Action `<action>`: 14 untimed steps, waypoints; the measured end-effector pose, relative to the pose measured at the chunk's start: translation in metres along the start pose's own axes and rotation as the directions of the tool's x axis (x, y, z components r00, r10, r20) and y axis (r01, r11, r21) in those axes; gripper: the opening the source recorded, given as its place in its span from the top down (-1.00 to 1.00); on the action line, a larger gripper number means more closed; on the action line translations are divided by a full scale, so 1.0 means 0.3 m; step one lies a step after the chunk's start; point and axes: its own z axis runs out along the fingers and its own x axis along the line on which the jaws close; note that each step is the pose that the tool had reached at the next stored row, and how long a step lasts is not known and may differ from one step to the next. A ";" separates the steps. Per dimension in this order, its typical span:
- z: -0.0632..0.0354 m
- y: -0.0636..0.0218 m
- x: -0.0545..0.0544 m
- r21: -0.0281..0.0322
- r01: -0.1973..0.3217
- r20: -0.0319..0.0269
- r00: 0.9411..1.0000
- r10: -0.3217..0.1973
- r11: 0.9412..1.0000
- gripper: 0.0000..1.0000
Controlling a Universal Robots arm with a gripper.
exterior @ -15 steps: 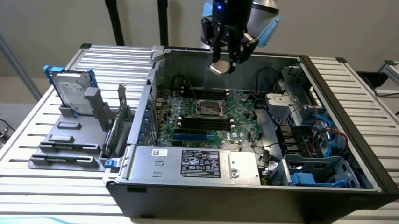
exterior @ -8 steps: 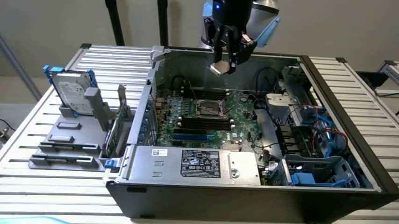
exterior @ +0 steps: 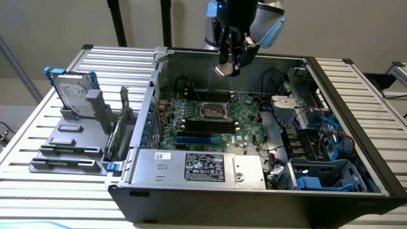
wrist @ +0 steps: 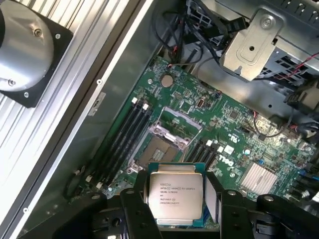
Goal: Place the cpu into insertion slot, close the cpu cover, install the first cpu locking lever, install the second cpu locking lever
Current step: 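Place the cpu into insertion slot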
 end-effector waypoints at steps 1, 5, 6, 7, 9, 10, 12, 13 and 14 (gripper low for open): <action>0.001 0.000 0.000 0.000 -0.018 0.002 1.000 0.018 1.000 -0.09; 0.003 0.000 0.000 -0.003 -0.089 0.007 0.996 0.089 0.996 -0.09; 0.005 0.000 0.000 -0.003 -0.108 0.009 0.994 0.108 0.994 -0.09; 0.006 0.000 0.000 -0.004 -0.126 0.010 0.992 0.126 0.992 -0.09; 0.009 -0.001 0.000 -0.005 -0.163 0.013 0.987 0.163 0.987 -0.09; 0.011 -0.001 0.000 -0.006 -0.180 0.015 0.984 0.180 0.984 -0.09; 0.015 -0.001 0.000 -0.007 -0.215 0.018 0.976 0.215 0.977 -0.09; 0.017 -0.001 0.000 -0.008 -0.233 0.019 0.972 0.233 0.972 -0.09; 0.021 -0.002 -0.001 -0.009 -0.251 0.020 0.968 0.251 0.968 -0.09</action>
